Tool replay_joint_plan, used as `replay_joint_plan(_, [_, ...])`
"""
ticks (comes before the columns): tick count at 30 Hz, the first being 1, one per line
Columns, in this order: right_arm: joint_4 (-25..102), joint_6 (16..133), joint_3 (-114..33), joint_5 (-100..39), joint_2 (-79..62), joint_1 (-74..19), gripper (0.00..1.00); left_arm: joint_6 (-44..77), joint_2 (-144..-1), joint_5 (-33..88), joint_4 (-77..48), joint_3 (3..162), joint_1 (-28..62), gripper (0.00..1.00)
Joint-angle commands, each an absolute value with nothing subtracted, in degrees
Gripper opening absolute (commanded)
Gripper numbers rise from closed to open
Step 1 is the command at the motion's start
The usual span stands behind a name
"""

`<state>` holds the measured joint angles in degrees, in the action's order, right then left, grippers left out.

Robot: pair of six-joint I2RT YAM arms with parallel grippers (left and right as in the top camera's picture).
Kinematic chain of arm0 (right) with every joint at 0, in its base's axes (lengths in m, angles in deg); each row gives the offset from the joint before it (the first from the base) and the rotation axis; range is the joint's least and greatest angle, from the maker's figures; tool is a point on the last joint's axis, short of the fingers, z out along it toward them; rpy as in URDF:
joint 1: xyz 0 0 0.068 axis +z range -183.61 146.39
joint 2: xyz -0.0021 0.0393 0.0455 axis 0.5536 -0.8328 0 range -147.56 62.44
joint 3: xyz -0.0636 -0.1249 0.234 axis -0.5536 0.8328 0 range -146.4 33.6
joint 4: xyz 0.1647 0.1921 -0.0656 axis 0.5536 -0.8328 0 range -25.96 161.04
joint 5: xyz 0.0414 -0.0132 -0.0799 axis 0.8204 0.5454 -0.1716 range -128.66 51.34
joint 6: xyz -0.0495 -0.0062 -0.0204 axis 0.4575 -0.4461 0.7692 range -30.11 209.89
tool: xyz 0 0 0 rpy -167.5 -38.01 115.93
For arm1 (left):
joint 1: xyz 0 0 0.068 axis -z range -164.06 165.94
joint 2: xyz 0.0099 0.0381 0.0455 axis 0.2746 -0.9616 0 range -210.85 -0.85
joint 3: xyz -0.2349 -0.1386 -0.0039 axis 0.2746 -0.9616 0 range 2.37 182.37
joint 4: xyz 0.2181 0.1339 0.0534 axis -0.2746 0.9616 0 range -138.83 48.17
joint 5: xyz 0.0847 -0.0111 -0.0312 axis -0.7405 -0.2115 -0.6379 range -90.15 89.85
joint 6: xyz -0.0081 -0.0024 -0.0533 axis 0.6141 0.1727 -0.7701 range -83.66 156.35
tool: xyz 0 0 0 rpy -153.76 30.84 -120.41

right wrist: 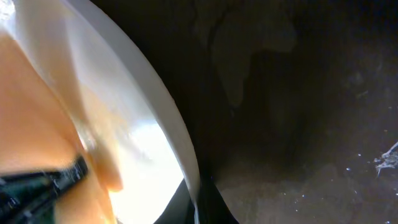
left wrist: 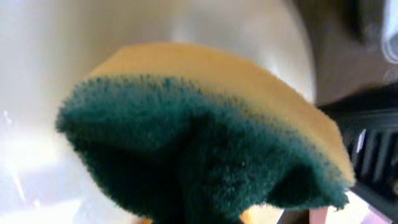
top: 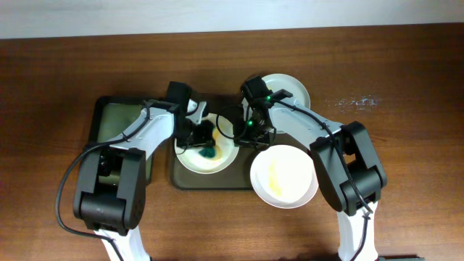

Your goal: Clean dirty plates on tray and stack at the side

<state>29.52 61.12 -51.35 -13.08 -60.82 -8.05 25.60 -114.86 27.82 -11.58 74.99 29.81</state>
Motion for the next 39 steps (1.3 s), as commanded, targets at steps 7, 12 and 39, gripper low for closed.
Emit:
replay_joint_plan(7, [29.07, 60.61, -50.17, -15.31, -61.76, -8.58, 0.04, 13.54, -115.47, -11.65, -16.34, 74.78, 29.81, 0.00])
replay_joint_plan(12, [29.07, 60.64, -50.17, -15.31, -61.74, -8.58, 0.04, 11.33, -115.47, -8.05, -5.20, 74.78, 29.81, 0.00])
replay_joint_plan(39, [28.78, 60.66, -50.17, -15.33, -61.76, -8.55, 0.04, 21.32, -115.47, -8.51, -21.92, 79.58, 29.92, 0.00])
